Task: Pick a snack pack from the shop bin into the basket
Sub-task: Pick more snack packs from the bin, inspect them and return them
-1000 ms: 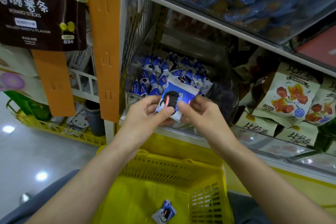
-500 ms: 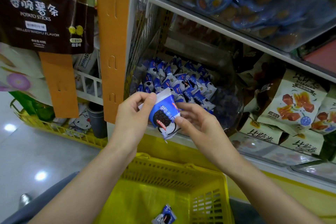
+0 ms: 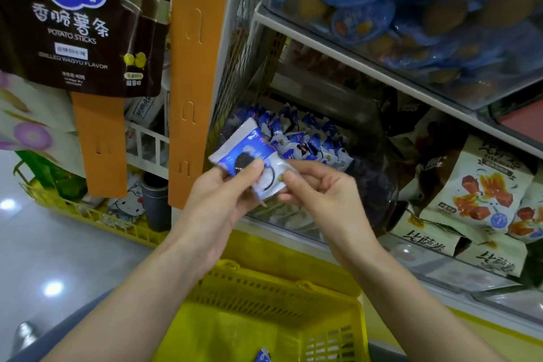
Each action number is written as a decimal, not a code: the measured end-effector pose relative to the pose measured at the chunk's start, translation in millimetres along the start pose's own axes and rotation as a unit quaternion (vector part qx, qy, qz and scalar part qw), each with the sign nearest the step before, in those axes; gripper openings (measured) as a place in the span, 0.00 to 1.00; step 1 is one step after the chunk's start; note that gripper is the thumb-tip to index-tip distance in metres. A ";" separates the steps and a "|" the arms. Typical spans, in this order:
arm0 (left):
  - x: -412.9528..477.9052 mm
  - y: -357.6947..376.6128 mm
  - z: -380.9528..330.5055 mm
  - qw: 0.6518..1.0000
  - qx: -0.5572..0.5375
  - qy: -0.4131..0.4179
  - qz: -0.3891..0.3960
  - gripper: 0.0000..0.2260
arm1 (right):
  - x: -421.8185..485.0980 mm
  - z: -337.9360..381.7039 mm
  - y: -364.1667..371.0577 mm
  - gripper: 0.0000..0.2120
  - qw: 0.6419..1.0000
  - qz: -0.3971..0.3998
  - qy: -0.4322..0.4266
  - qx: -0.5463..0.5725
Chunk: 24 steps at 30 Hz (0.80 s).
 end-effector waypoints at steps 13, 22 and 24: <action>6.3 -10.1 -14.0 0.990 0.113 0.074 -0.039 0.17 | 180.8 -38.6 -12.4 0.13 0.920 -0.094 -0.025 -0.381; 11.7 -7.9 -12.2 0.990 0.119 0.069 -0.013 0.18 | 210.2 -55.9 -13.4 0.12 0.873 -0.022 -0.016 -0.487; 11.7 -8.1 -13.2 0.990 0.124 0.072 -0.017 0.18 | 212.5 -55.0 -16.2 0.13 0.875 -0.028 -0.011 -0.484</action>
Point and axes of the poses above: each hand's wrist, its own x-axis towards the middle knuckle, its own y-axis out of the palm, z = x × y, the point moved 6 cm from there along x, towards the middle knuckle, and after that the axes turned 12 degrees about -z, right-handed, at the moved point
